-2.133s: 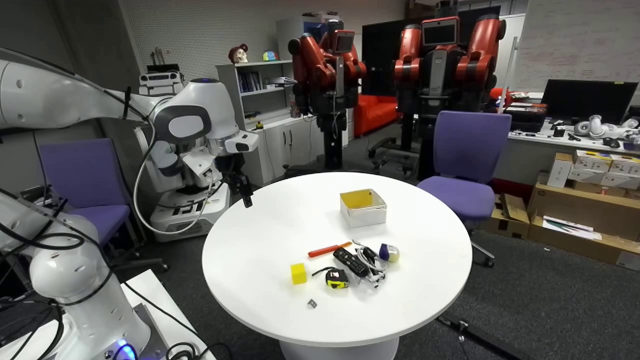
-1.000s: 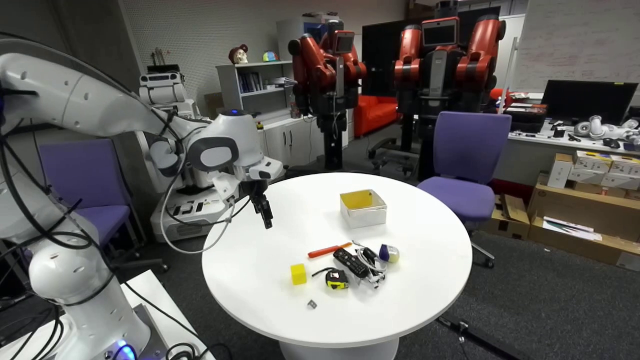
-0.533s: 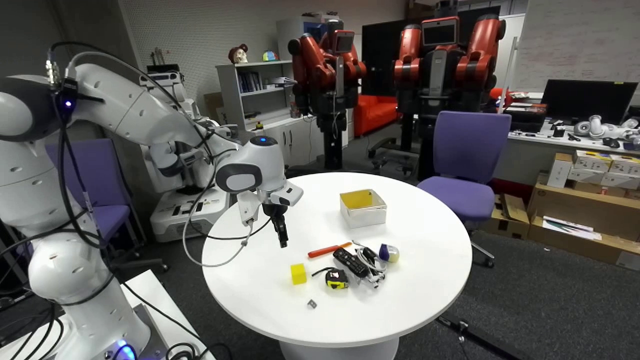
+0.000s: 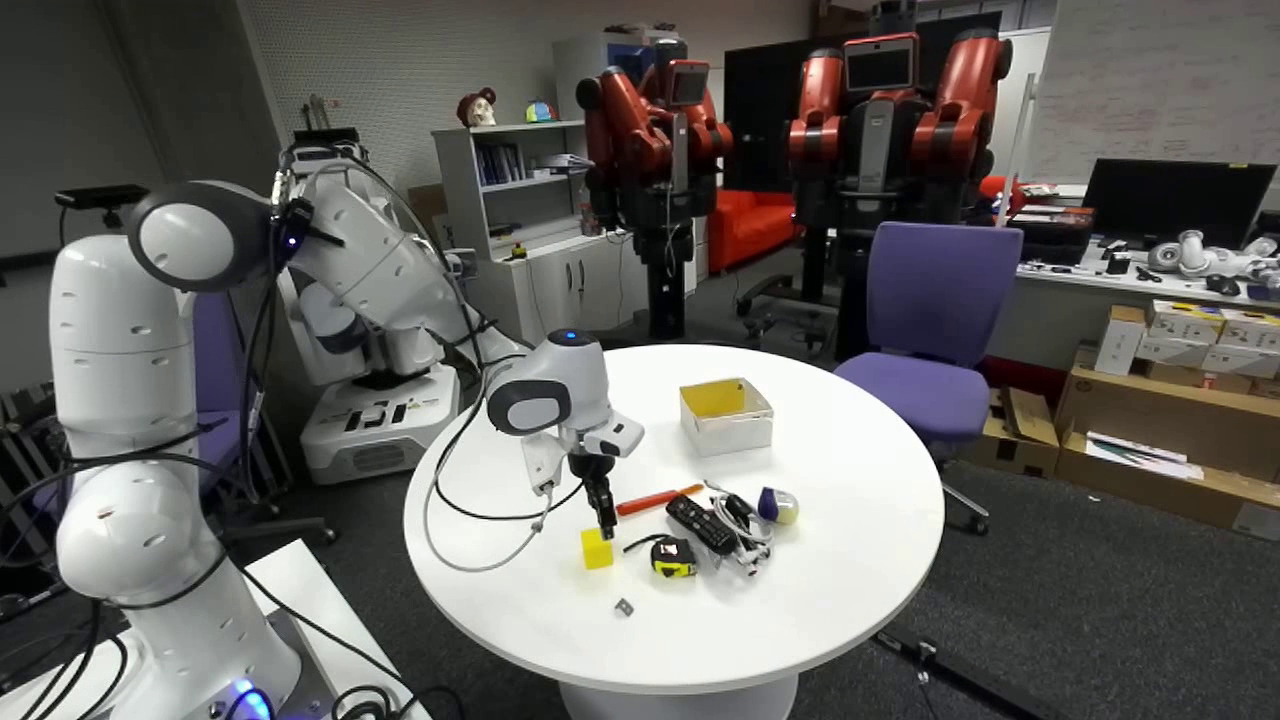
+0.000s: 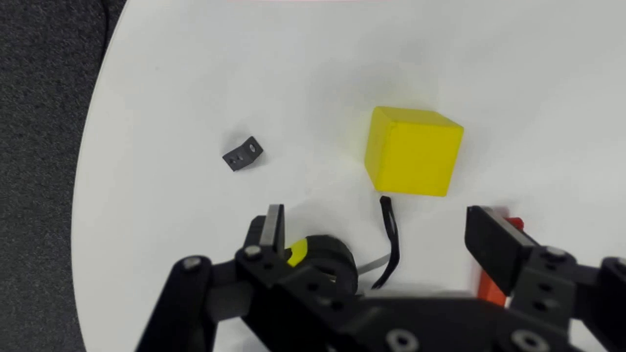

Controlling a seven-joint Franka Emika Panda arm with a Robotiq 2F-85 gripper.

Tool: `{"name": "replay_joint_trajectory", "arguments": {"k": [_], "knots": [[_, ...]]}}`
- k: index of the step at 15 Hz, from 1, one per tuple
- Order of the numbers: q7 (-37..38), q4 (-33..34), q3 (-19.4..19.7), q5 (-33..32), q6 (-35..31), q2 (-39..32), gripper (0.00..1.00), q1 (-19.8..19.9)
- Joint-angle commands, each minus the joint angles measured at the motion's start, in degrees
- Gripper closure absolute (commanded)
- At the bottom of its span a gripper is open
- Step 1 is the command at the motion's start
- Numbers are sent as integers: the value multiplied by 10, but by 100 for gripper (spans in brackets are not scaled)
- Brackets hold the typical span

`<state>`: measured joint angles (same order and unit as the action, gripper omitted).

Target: Push the yellow block off the table.

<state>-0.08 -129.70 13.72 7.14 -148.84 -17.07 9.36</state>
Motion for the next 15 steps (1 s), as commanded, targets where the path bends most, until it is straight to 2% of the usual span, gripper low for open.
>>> {"name": "replay_joint_trajectory", "arguments": {"k": [1,9,15], "knots": [[25,53,-15,-10,-9,-59,0,6],[79,128,-47,35,10,-128,0,10],[67,139,-53,30,92,-135,0,14]]}}
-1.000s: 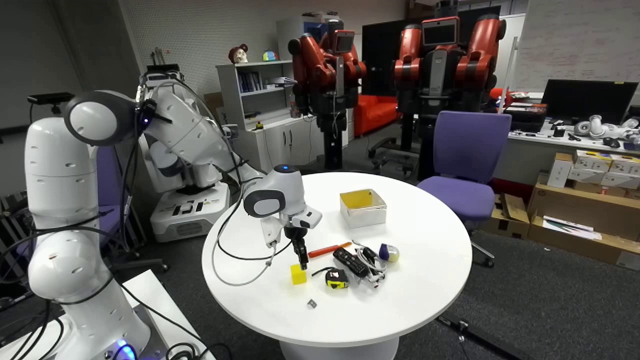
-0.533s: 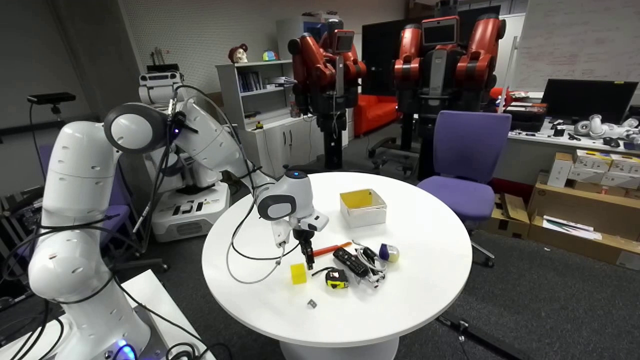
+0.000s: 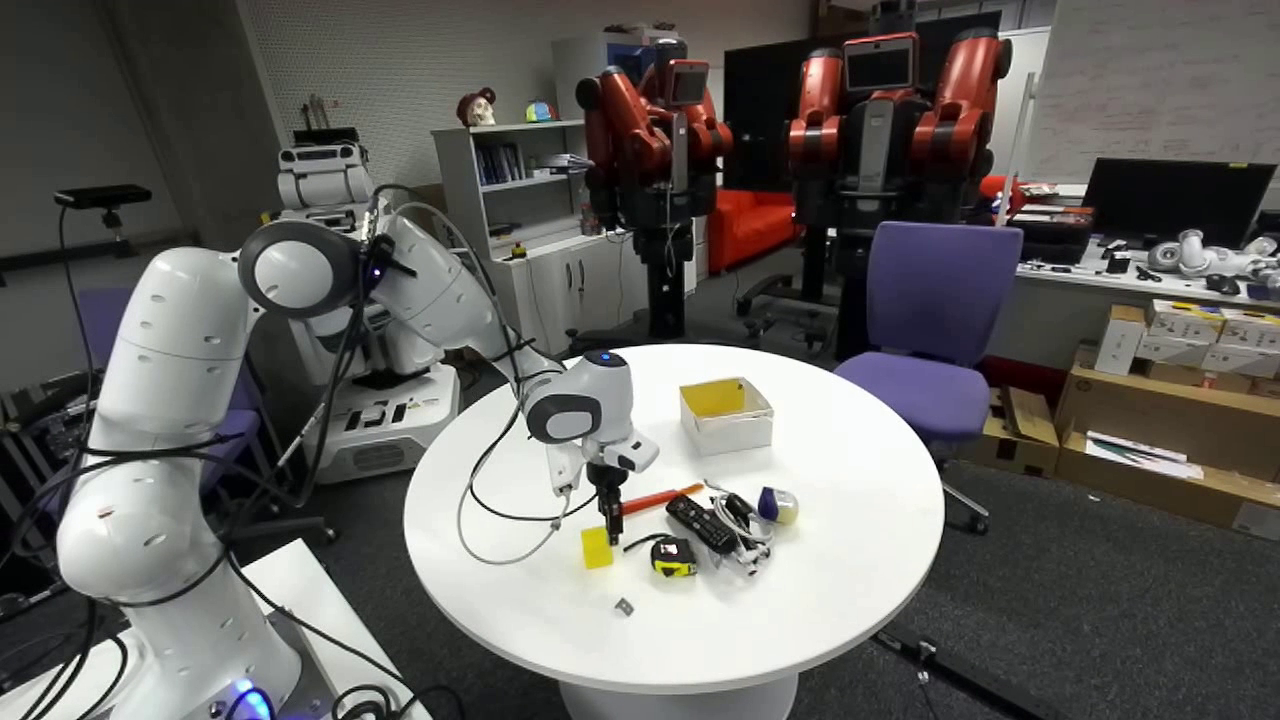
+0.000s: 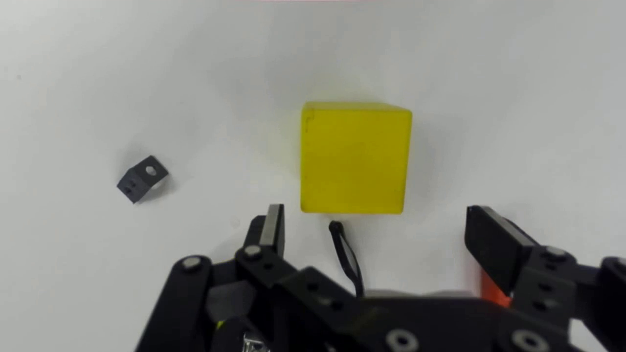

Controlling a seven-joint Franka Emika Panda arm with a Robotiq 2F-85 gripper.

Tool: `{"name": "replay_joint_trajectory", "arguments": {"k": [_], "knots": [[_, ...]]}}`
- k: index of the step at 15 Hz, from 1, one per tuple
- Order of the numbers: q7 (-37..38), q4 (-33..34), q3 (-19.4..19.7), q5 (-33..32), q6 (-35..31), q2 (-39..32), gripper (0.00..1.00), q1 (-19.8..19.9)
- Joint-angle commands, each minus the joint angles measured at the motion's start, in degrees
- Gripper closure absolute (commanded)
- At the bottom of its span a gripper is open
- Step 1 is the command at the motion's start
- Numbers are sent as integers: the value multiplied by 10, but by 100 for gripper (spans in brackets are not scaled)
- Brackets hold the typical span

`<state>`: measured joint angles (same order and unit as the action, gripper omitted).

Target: Push the yellow block off the table.

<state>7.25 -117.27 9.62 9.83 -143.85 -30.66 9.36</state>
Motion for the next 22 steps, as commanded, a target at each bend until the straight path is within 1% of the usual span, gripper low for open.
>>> {"name": "replay_joint_trajectory", "arguments": {"k": [1,9,16,19,22], "knots": [[-7,15,-12,4,54,2,0,14],[19,19,4,-14,92,-4,0,2],[45,21,15,-28,102,-5,0,-5],[65,20,22,-42,105,-5,0,-11],[79,23,27,-60,123,-5,0,-14]]}}
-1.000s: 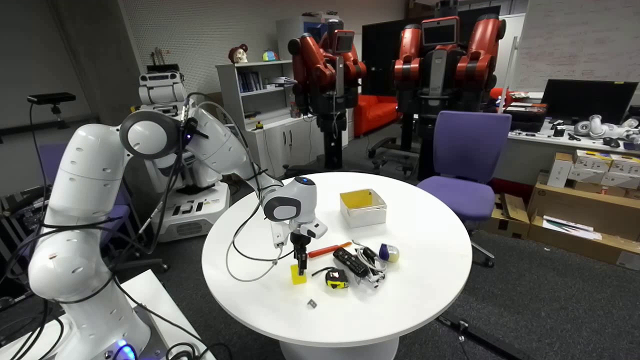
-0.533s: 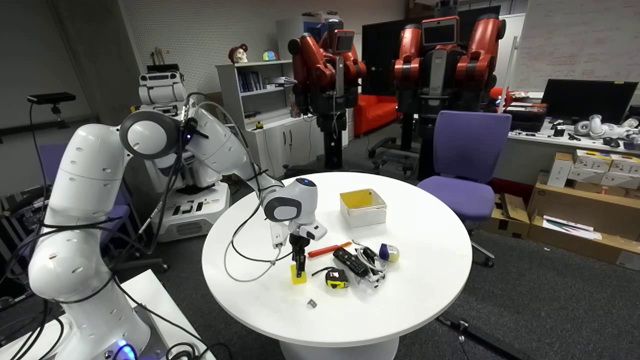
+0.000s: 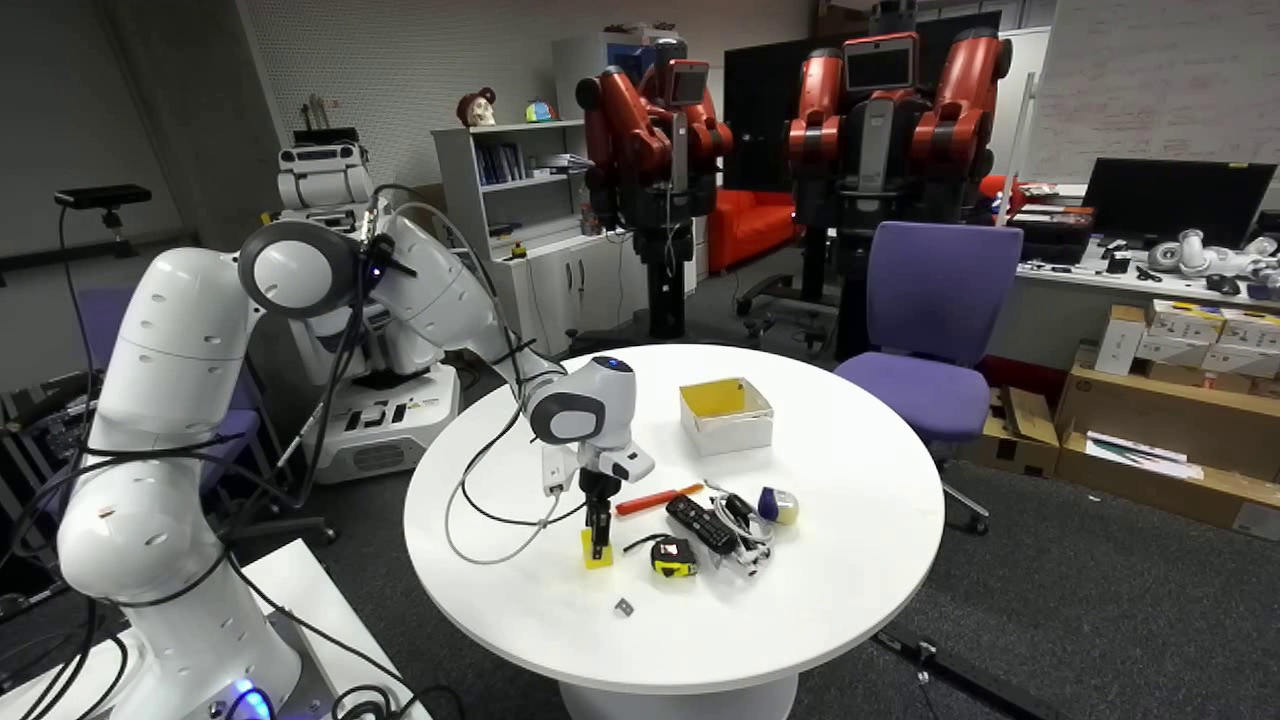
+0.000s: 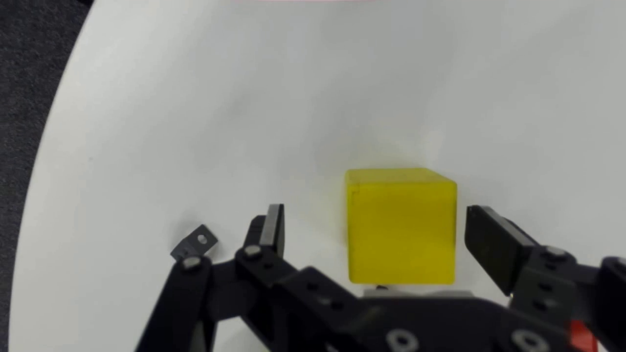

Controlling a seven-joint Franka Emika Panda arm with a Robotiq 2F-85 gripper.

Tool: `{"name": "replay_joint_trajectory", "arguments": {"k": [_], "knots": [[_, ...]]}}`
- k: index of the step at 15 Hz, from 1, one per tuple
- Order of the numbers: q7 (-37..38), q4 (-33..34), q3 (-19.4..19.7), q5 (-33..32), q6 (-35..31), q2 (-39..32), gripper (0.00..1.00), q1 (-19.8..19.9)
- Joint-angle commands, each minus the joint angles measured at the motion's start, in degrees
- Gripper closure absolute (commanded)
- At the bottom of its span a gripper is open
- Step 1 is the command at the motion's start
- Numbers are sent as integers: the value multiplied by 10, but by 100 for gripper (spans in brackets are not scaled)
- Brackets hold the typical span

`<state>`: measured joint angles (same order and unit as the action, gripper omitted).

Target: Push the yellow block off the table.

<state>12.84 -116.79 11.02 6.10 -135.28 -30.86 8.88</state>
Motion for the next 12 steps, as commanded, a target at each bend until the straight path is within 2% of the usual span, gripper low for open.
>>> {"name": "replay_joint_trajectory", "arguments": {"k": [1,7,8,9,10,12], "knots": [[25,20,13,-28,44,-3,0,-9],[31,32,15,-50,82,-3,0,-9],[27,34,15,-54,84,-3,10,-8],[9,33,11,-58,80,0,3,-5],[-3,26,8,-61,60,6,4,-3],[-13,27,8,-72,50,8,0,-3]]}}
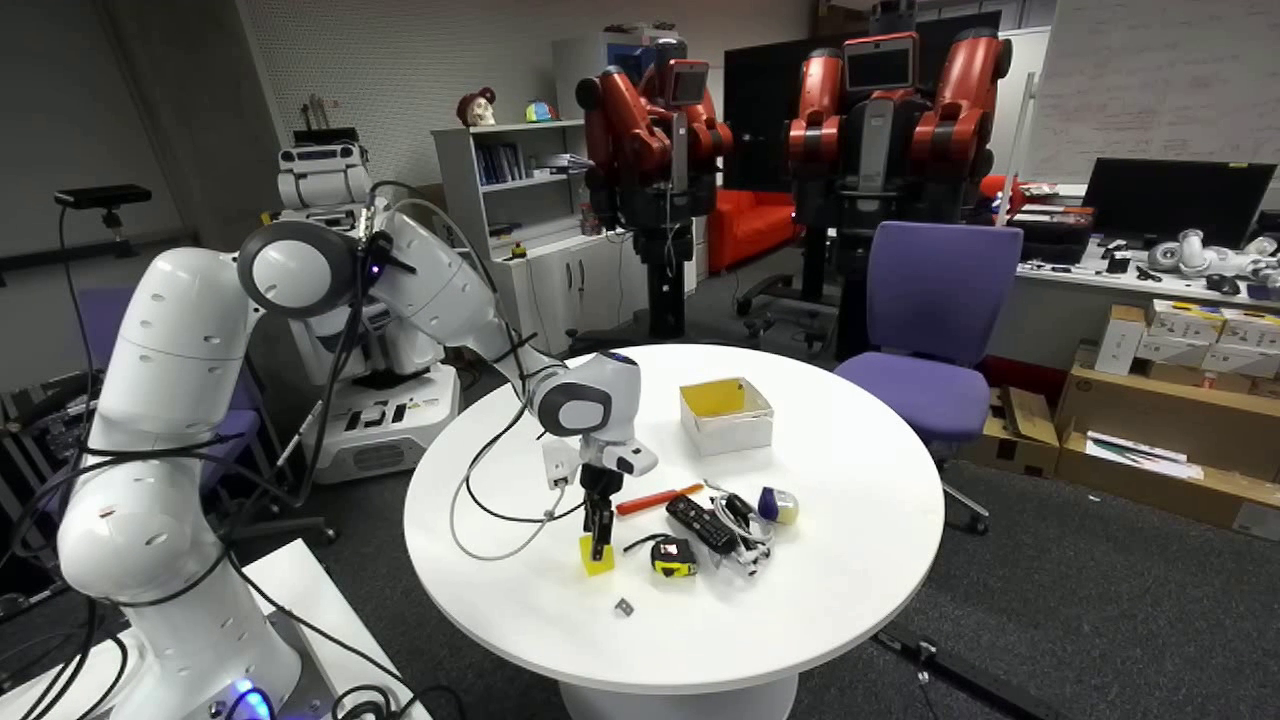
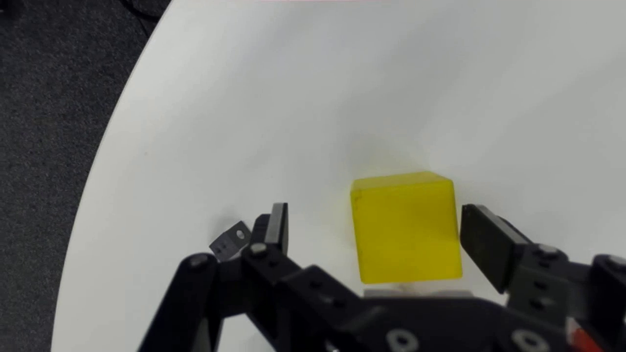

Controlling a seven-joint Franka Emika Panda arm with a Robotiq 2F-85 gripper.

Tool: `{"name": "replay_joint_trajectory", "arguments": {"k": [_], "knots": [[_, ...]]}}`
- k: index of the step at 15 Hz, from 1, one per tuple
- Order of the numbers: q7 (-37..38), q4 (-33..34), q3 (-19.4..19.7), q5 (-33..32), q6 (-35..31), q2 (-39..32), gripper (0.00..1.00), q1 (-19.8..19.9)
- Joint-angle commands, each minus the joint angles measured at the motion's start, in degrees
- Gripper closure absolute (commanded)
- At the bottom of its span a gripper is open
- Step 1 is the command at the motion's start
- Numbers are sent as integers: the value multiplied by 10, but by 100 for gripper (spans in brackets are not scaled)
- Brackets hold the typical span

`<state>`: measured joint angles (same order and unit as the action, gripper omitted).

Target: Push the yellow block off the table.

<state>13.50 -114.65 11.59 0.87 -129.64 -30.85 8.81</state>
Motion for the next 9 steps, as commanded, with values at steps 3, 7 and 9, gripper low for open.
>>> {"name": "replay_joint_trajectory", "arguments": {"k": [3,7,9], "knots": [[-47,1,2,-49,-73,7,0,-3],[-132,-27,-32,-10,-182,22,0,28],[-172,-44,-53,12,-182,37,0,42]]}}
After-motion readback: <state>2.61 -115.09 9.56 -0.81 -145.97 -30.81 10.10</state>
